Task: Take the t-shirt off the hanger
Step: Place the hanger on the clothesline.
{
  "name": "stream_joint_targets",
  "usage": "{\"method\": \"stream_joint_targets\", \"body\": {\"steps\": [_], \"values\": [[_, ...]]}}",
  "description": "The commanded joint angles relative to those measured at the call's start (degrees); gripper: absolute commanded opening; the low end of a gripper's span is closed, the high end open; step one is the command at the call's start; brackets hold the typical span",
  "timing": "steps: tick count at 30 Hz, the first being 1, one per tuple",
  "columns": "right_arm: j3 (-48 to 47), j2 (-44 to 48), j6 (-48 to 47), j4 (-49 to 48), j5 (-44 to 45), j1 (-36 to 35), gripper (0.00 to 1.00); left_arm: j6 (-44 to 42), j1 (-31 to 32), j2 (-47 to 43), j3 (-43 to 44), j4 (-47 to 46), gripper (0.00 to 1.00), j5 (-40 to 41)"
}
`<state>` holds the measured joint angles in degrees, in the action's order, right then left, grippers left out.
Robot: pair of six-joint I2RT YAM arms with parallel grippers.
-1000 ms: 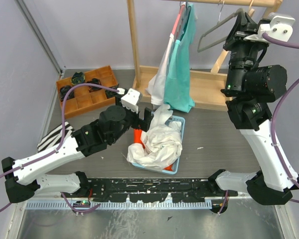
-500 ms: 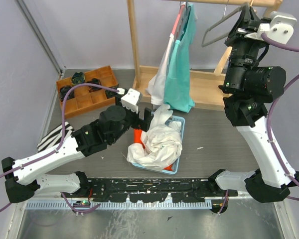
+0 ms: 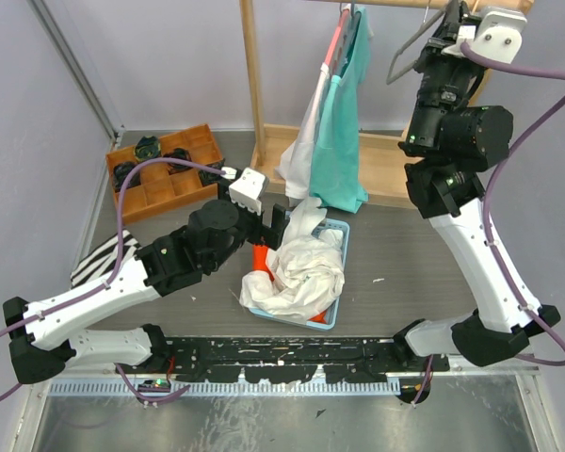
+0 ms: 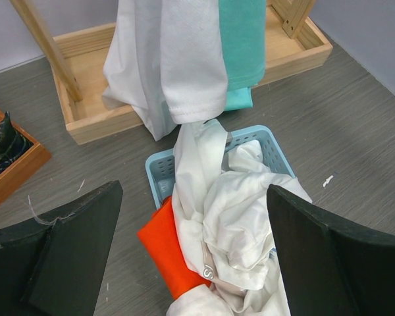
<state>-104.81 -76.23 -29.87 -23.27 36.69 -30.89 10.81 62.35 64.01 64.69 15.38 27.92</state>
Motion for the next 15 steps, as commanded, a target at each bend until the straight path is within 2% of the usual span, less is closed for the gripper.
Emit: {"method": "stream_joint_targets", "body": {"steps": [1, 15], "values": [[-2.1, 0.1, 0.3, -4.0, -1.8, 1.8, 0.01, 0.4, -0.1, -0.8, 0.7, 0.0, 0.98, 1.1], [-1.2, -1.5, 8.5, 0.4, -4.7, 9.8, 0.01, 0.0, -0.2, -0.9, 0.8, -0.1, 0.98, 1.1]]}}
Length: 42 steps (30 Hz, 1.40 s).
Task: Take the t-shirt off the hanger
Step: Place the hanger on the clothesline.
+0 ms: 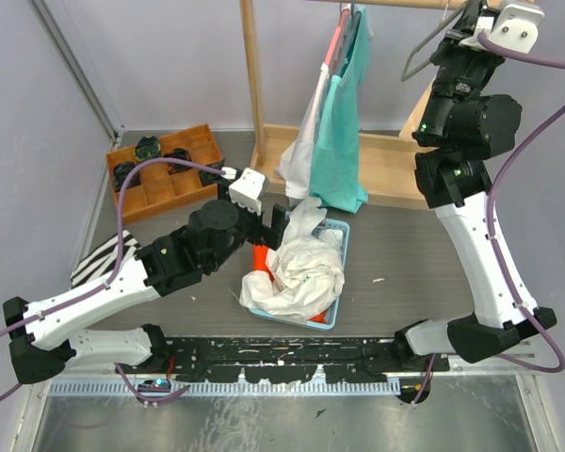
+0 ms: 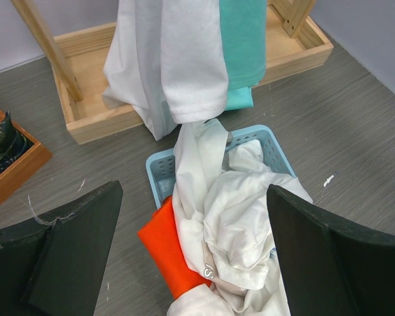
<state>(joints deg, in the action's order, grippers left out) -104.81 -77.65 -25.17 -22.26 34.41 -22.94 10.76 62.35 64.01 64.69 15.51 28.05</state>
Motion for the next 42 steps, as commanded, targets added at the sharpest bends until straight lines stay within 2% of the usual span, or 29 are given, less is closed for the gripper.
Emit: {"method": "stream_joint_targets", "body": {"steps": [1, 20, 23, 39, 42], "values": [[-0.9, 0.0, 4.4, -0.3, -2.6, 2.2, 0.01, 0.0, -0.1, -0.9, 0.6, -0.3, 0.98, 1.0], [9.4, 4.8, 10.7, 4.1, -3.0, 3.4, 0.01, 0.0, -0.2, -1.5, -0.3, -0.7, 0.98, 1.2], [10.5, 5.3, 11.6, 5.0, -2.9, 3.4, 0.05, 0.0, -0.2, -1.7, -0.4, -0.7, 0.98, 1.3], [15.4, 8.0, 14.5, 6.5, -3.0, 3.5, 0.14, 0.1, -0.2, -1.7, -0.7, -0.9, 0.98, 1.3], [16.0, 8.6, 14.9, 6.6, -3.1, 3.5, 0.2, 0.1, -0.2, -1.8, -0.7, -0.9, 0.98, 1.4]]}}
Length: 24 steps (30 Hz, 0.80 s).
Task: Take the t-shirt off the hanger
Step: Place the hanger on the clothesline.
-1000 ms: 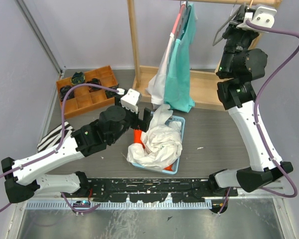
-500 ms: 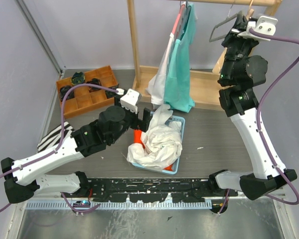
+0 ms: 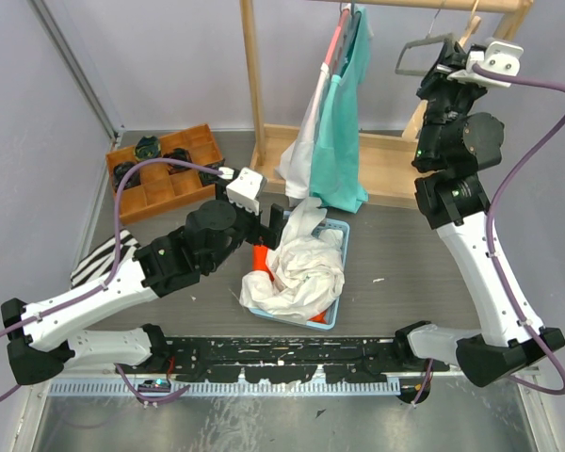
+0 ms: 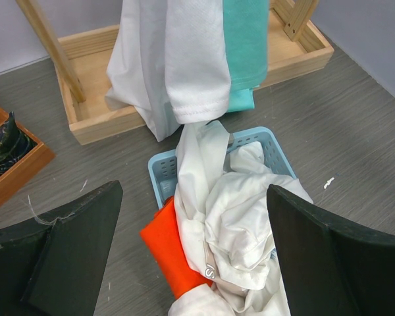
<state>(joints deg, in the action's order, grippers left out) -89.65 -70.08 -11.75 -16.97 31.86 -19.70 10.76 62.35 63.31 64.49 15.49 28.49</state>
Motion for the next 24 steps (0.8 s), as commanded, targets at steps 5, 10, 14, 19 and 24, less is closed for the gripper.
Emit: {"method": "stream_joint_targets", "body": {"steps": [5, 10, 14, 19, 24], "values": [[1.6, 2.3, 2.4, 1.8, -0.6, 0.2, 0.27, 0.1, -0.2, -1.6, -0.6, -0.6, 0.98, 1.0], [2.8, 4.2, 3.5, 2.7, -0.5, 0.2, 0.29, 0.1, -0.1, -2.4, -0.6, -0.3, 0.98, 1.1], [4.2, 6.4, 4.4, 4.0, -0.6, 0.2, 0.31, 0.1, -0.2, -3.0, -0.5, 0.2, 0.98, 1.1], [3.1, 8.6, 7.7, 10.9, -3.1, 0.2, 0.43, 0.1, -0.2, -3.7, -0.5, 0.5, 0.98, 1.5], [-0.3, 9.3, 11.8, 21.0, -9.5, 0.1, 0.52, 0.0, -0.2, -4.6, -0.3, 0.4, 0.98, 1.4]]}}
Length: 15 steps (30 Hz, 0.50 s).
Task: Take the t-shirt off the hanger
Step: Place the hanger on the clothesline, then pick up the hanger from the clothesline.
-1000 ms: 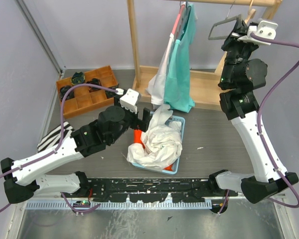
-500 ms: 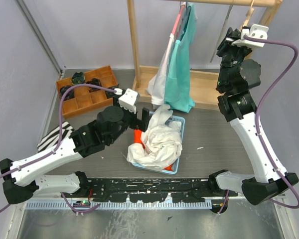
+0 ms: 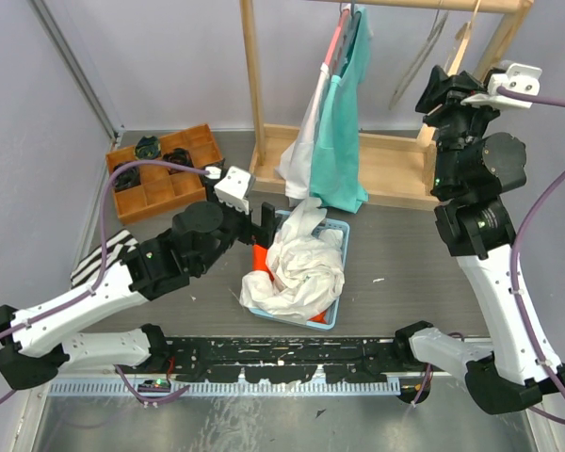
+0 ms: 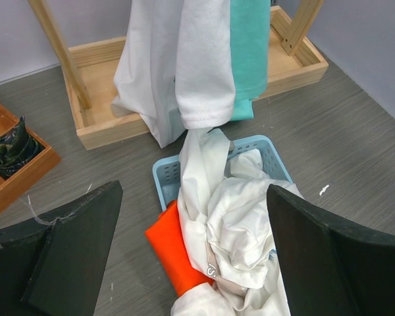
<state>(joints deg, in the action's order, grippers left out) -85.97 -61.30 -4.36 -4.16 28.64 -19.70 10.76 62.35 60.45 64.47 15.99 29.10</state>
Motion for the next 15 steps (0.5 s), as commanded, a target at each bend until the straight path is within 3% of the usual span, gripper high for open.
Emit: {"method": "stream_joint_targets", "body": {"steps": [1, 9, 15], "values": [[-4.7, 0.5, 5.1, 9.9, -8.0, 0.1, 0.52, -0.1, -0.2, -1.8, -0.2, 0.0, 0.98, 0.6], [-8.0, -0.4, 10.1, 15.5, -20.1, 0.1, 0.53, -0.4, -0.2, -1.7, -0.1, 0.1, 0.98, 0.1], [-8.7, -3.6, 11.9, 14.5, -22.8, -0.9, 0.53, -0.6, -0.2, -2.0, 0.0, 0.6, 0.98, -0.2]]}}
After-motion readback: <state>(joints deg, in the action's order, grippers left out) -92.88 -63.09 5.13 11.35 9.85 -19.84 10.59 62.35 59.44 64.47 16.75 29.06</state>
